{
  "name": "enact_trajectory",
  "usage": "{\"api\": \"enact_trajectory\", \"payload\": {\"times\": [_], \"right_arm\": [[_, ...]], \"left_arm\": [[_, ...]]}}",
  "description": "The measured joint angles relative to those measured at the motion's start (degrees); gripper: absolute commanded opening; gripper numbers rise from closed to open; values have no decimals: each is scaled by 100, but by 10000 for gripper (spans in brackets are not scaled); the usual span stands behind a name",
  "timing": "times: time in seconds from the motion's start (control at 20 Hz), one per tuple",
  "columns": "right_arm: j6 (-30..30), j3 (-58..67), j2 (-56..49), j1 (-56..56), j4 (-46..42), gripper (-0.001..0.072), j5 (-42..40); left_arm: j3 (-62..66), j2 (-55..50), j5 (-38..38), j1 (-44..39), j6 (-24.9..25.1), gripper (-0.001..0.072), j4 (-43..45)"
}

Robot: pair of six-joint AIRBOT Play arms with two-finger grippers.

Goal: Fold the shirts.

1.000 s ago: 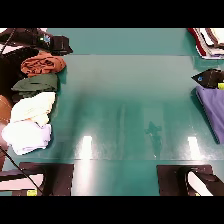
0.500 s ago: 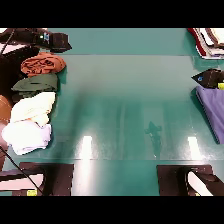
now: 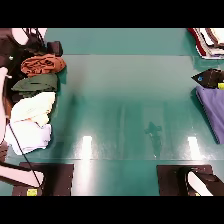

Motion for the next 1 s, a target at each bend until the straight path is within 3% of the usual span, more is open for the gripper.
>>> {"api": "enact_trajectory", "payload": {"times": [0.25,0.3,0.4,0.45,0.75,1.0], "right_arm": [[-2,0,0,0,-2,16,7],[0,0,0,0,-2,16,9],[0,0,0,0,-2,16,9],[0,0,0,0,-2,17,9],[0,122,2,0,-7,16,-210],[-2,870,-55,0,-31,16,-533]], "left_arm": [[11,-990,721,271,-326,660,160],[13,-1117,881,293,-352,627,190],[13,-1303,1158,326,-391,181,216],[22,-1353,1239,330,-409,25,219],[791,-1185,802,354,-402,24,247],[1528,328,42,129,79,22,236]]}}
